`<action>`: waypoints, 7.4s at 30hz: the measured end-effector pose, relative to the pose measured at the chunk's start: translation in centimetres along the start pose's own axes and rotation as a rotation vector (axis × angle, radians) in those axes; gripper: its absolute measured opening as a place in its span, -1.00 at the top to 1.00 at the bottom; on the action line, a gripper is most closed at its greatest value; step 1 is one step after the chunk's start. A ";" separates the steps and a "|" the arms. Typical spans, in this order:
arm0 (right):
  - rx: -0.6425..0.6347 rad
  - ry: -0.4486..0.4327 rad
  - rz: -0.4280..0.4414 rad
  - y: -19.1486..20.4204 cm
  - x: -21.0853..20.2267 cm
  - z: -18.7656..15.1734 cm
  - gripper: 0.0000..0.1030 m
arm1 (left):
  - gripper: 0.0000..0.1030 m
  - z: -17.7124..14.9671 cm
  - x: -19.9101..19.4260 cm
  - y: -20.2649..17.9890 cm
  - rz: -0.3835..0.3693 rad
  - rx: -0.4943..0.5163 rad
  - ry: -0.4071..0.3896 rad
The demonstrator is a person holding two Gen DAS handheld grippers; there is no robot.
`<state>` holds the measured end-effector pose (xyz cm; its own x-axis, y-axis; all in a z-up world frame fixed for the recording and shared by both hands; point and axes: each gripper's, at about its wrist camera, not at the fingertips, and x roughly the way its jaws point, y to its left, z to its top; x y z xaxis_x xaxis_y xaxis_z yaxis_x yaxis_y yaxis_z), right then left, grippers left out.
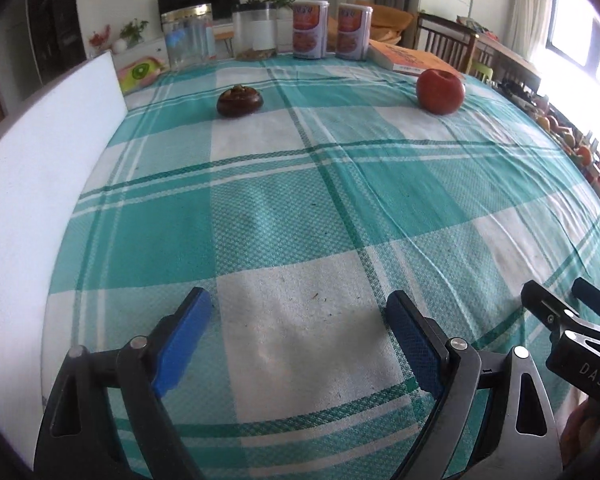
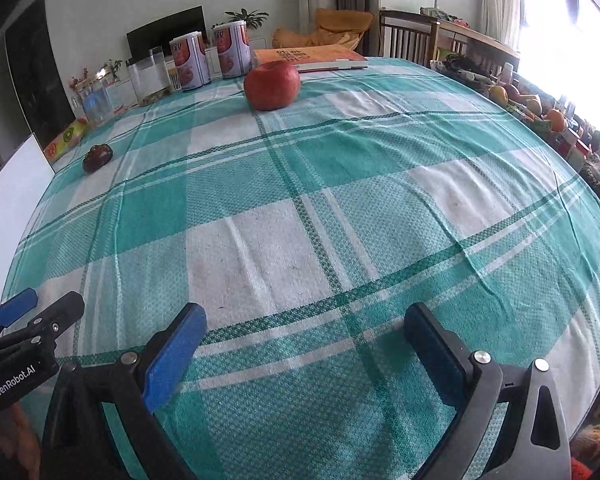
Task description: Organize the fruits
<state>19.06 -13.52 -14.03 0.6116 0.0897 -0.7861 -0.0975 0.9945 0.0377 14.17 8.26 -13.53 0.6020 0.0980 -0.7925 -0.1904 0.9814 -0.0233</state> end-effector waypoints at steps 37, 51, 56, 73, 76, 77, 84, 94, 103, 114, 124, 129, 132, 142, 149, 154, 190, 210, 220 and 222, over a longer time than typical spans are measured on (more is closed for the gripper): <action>-0.023 0.015 -0.005 0.7 0.3 0.0 -1.00 | -0.92 0.0 0.4 -0.4 0.011 0.025 0.013; -0.022 0.015 -0.003 0.7 0.3 0.0 -1.00 | -0.90 0.6 0.6 -0.1 -0.003 0.017 0.042; -0.026 0.017 -0.005 0.7 0.4 0.0 -1.00 | -0.90 4.8 0.0 2.3 -0.066 -0.157 0.000; -0.042 0.024 -0.009 0.9 0.6 0.0 -1.00 | -0.03 15.7 12.1 5.2 0.109 -0.087 0.024; -0.043 0.024 -0.009 0.9 0.5 0.0 -1.00 | 0.05 15.3 11.1 4.6 0.116 -0.047 0.004; -0.042 0.024 -0.009 0.9 0.6 0.0 -1.00 | 0.05 15.1 10.6 4.4 0.111 -0.038 0.005; -0.043 0.024 -0.009 0.9 0.6 0.0 -1.00 | 0.05 11.0 3.2 2.4 -0.019 -0.039 0.014; -0.043 0.024 -0.008 0.9 0.5 0.0 -1.00 | 0.04 1.8 -2.1 -0.8 -0.127 0.035 0.055; -0.043 0.024 -0.008 0.9 0.6 0.0 -1.00 | -0.74 -0.4 -0.2 -1.2 -0.029 0.088 -0.001; -0.044 0.024 -0.008 0.9 0.5 0.0 -1.00 | -0.91 -0.3 0.3 -0.8 -0.014 0.060 0.013; -0.044 0.024 -0.008 0.9 0.5 0.0 -1.00 | -0.92 -0.3 0.3 -0.8 -0.011 0.059 0.013; -0.044 0.024 -0.008 0.9 0.5 0.0 -1.00 | -0.93 -0.3 0.3 -0.8 -0.012 0.059 0.013; -0.044 0.024 -0.008 0.9 0.5 0.0 -1.00 | -0.93 -0.3 0.3 -0.8 -0.011 0.059 0.013; -0.020 0.009 0.025 0.3 0.2 0.0 -1.00 | -0.93 -0.3 0.3 -0.8 -0.012 0.059 0.013; 0.192 -0.056 0.180 -3.8 -0.3 4.8 -0.99 | -0.93 -0.3 0.2 -0.8 -0.011 0.059 0.013; -0.031 -0.067 0.155 -0.6 5.3 15.2 -0.99 | -0.93 -0.3 0.3 -0.8 -0.011 0.059 0.013; -0.013 0.063 0.502 2.2 -7.8 5.2 -0.34 | 0.07 -0.9 -13.7 5.2 -0.442 -0.145 -0.022; -0.934 0.307 0.590 46.8 -10.9 -2.8 -0.35 | -0.07 -2.7 -10.9 35.5 0.126 -0.539 0.192; -0.791 0.209 0.613 42.4 -12.1 -0.3 -1.00 | -0.74 -3.1 -18.1 32.2 0.324 -0.372 -0.057; -0.733 0.160 0.614 40.4 -14.0 0.9 -1.00 | -0.79 -3.4 -20.1 31.2 0.400 -0.359 -0.123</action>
<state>7.22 25.47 -0.94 0.1821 0.5199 -0.8346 -0.8629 0.4915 0.1179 -6.49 36.38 -0.40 0.5110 0.4912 -0.7054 -0.6622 0.7482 0.0414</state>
